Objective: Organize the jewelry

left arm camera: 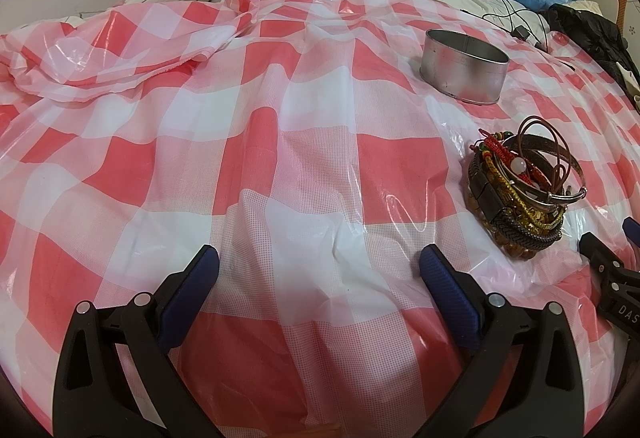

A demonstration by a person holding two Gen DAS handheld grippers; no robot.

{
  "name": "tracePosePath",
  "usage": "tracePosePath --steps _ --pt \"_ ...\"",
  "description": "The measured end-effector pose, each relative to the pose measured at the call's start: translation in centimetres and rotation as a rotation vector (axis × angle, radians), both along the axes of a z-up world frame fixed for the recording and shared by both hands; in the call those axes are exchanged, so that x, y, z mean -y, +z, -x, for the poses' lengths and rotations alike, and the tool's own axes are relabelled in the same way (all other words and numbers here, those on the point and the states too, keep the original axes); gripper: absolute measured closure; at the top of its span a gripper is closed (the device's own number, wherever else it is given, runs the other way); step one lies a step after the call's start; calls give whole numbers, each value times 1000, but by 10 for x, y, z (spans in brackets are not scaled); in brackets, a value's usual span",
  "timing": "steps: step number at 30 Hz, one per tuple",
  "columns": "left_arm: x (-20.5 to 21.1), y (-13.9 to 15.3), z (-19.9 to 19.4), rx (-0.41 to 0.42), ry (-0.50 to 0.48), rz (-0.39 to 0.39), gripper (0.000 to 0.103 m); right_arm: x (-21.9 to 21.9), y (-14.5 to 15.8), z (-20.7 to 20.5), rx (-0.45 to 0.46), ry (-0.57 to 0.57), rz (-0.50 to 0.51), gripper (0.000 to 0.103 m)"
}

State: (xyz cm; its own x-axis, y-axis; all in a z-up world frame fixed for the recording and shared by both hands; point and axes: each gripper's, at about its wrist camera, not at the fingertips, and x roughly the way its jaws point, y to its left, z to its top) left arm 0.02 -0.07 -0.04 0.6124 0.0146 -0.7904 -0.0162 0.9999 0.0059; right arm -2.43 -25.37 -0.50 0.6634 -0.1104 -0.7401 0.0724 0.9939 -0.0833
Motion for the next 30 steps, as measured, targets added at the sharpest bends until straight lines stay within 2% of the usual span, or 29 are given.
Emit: tracePosePath --steps 17,18,20,21,23,25,27,30 --pt "0 2 0 1 2 2 7 0 0 0 -7 5 -7 7" --pt "-1 4 0 2 5 13 7 1 0 -1 -15 10 -17 7" --pt "-12 6 -2 32 -8 121 7 5 -1 -3 -37 23 -45 7" --pt "-15 13 -2 47 -22 151 7 6 -1 -4 -43 25 -54 7" --pt "-13 25 -7 62 -54 134 7 10 -2 -7 -59 30 -82 7" --pt "-10 29 -18 37 -98 116 7 9 -2 -8 -72 32 -76 7" --pt "-6 31 -38 -28 -137 93 7 9 0 -9 -83 41 -79 7" --pt "-6 37 -42 -40 -144 102 7 13 13 -6 -46 76 -156 7"
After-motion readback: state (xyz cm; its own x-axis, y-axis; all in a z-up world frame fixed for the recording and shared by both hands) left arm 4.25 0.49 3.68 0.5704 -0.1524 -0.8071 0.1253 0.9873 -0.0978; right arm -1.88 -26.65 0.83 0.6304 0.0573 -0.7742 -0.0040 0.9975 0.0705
